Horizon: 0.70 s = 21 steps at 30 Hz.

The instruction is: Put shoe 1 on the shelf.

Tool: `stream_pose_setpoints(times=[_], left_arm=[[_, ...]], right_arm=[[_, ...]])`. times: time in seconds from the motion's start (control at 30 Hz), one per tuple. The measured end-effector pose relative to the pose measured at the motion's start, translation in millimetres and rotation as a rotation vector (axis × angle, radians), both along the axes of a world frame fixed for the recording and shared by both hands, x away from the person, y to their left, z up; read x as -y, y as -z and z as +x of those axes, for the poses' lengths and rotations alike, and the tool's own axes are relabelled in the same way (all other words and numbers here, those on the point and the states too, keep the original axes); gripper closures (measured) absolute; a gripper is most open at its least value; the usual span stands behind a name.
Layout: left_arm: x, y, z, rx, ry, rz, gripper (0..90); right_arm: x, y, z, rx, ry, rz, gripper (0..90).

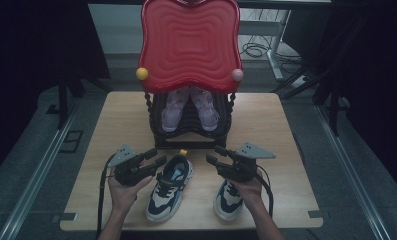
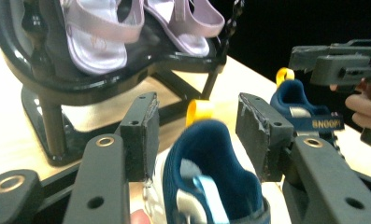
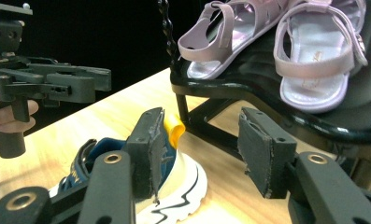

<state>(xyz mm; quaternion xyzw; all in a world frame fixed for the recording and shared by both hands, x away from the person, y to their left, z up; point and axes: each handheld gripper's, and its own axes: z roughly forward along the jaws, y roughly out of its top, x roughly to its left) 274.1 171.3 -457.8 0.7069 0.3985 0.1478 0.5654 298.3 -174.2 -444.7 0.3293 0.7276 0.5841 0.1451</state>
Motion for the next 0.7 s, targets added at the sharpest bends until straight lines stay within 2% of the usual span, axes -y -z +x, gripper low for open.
stream_pose_setpoints(times=[0.07, 0.2, 0.4, 0.57, 0.7], left_arm=[[-2.4, 0.6, -3.8, -0.003, 0.001, 0.007, 49.6], [-7.1, 2.6, -10.4, -0.015, 0.008, 0.016, 49.3], [-13.3, 8.6, -18.5, -0.038, 0.020, 0.021, 49.2], [-22.4, 17.4, -25.0, -0.075, 0.017, 0.026, 49.1], [-24.6, 16.2, -26.9, -0.077, 0.017, 0.023, 48.9]], right_arm=[[4.6, 2.1, -4.7, -0.009, -0.004, 0.005, 51.3], [13.9, 7.8, -11.2, -0.011, 0.002, -0.031, 51.7], [32.0, 14.9, -21.0, -0.014, 0.019, -0.058, 51.7], [40.7, 20.8, -20.1, -0.032, 0.029, -0.066, 51.7], [45.9, 21.3, -18.4, -0.041, 0.035, -0.054, 51.7]])
